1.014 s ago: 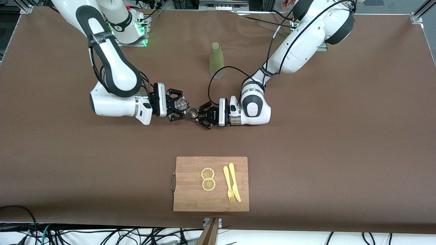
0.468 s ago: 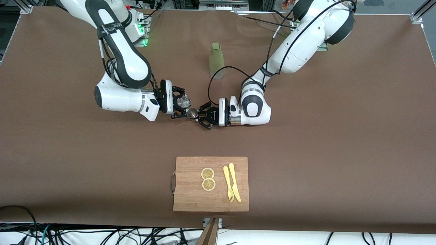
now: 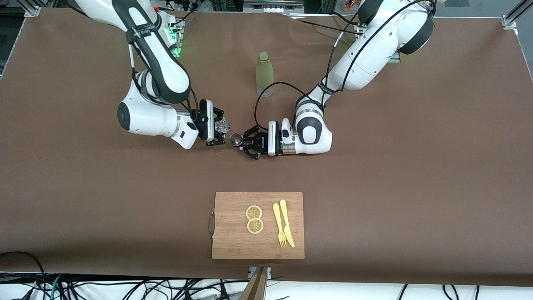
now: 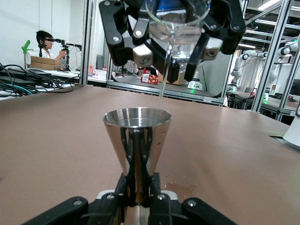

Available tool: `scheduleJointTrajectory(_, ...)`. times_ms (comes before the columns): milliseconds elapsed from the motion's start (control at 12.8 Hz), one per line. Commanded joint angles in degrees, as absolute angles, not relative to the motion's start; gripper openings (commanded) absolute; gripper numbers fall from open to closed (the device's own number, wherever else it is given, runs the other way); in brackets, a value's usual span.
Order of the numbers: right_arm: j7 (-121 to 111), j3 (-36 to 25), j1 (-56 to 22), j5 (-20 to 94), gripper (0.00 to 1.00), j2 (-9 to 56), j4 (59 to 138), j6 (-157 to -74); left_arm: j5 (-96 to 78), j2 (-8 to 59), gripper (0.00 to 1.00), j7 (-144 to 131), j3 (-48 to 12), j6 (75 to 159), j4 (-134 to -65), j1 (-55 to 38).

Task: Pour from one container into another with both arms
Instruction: 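Tilt the glass cup with the right gripper, pouring into the held jigger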

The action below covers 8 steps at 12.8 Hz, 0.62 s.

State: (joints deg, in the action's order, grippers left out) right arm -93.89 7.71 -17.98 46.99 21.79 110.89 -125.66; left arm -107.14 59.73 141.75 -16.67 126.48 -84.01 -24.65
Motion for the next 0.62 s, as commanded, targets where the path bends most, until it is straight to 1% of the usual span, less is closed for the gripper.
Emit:
scheduleJointTrajectory(0, -88.8, 7.6, -19.1, 43.3, 0.13, 20.7, 109.9, -126.2, -108.1, 58.8, 0.00, 141.9, -16.3, 127.1, -84.0, -25.2)
scheduleJointTrajectory(546, -88.5, 7.6, -19.1, 43.3, 0.13, 21.2, 109.4, -126.7, -108.0, 58.8, 0.00, 141.9, -16.3, 127.1, -84.0, -25.1)
